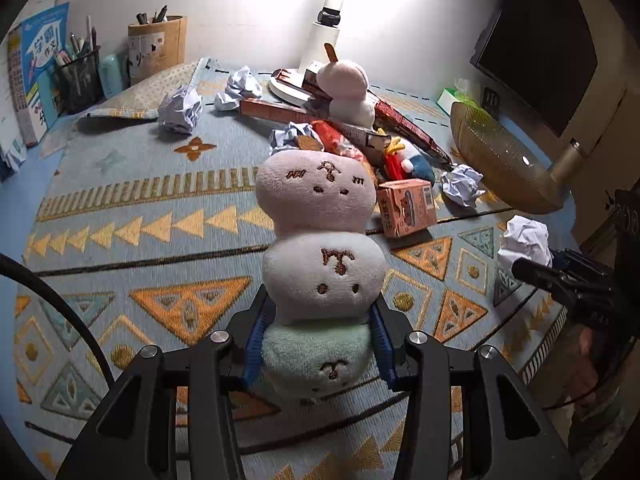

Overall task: Organize objects
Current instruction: 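Carry the pink-white-green plush with the left tool while the right tool carries crumpled paper to the bowl, then open both tools to drop the plush and paper into the amber bowl, then move both open tools back over the cluttered rug, then grasp a crumpled paper ball with the left tool while the right tool grasps another, then carry both paper balls over the amber bowl and open both tools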

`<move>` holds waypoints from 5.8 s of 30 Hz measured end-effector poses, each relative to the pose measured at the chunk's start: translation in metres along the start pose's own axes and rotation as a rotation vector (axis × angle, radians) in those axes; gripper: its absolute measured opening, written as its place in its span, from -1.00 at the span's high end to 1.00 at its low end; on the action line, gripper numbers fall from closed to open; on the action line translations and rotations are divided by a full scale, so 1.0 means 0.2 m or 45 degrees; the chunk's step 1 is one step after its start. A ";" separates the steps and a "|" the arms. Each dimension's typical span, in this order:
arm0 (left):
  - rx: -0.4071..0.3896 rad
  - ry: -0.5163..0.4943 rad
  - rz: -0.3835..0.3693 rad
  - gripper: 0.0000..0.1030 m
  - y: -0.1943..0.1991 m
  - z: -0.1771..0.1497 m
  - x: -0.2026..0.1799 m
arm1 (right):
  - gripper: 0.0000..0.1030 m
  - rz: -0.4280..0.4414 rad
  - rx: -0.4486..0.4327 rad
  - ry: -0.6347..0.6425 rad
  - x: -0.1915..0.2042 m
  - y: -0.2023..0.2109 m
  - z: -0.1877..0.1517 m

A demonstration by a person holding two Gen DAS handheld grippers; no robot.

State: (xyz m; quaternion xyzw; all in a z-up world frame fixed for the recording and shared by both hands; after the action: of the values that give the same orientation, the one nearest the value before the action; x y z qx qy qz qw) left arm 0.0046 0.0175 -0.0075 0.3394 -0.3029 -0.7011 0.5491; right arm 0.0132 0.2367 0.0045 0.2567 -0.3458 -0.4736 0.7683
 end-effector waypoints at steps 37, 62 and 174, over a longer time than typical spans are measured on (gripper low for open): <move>-0.134 -0.367 -0.218 -0.41 -0.41 0.83 -1.43 | -0.64 -0.386 -0.214 -0.337 -1.01 0.49 0.44; -0.040 0.167 0.297 -0.41 -0.08 0.15 -0.26 | -0.69 -0.195 -0.116 0.111 -0.18 0.10 0.19; -0.149 -0.459 -0.358 0.00 -0.38 0.75 -1.57 | -0.64 -0.325 -0.379 -0.481 -1.10 0.60 0.40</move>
State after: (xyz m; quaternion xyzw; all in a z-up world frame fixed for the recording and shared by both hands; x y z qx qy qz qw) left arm -0.1078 0.3475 0.0657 0.2153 -0.3048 -0.8363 0.4018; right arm -0.0515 0.4805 0.0771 0.0896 -0.3743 -0.6518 0.6535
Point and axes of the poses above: each gripper's, at about its wrist camera, not at the fingertips, and y roughly against the way its jaws point, x to its left, z to its top, the point moved 6 cm from there along -y, roughly the way its jaws point, and after that the axes turned 7 degrees about z, right-handed, at the moved point
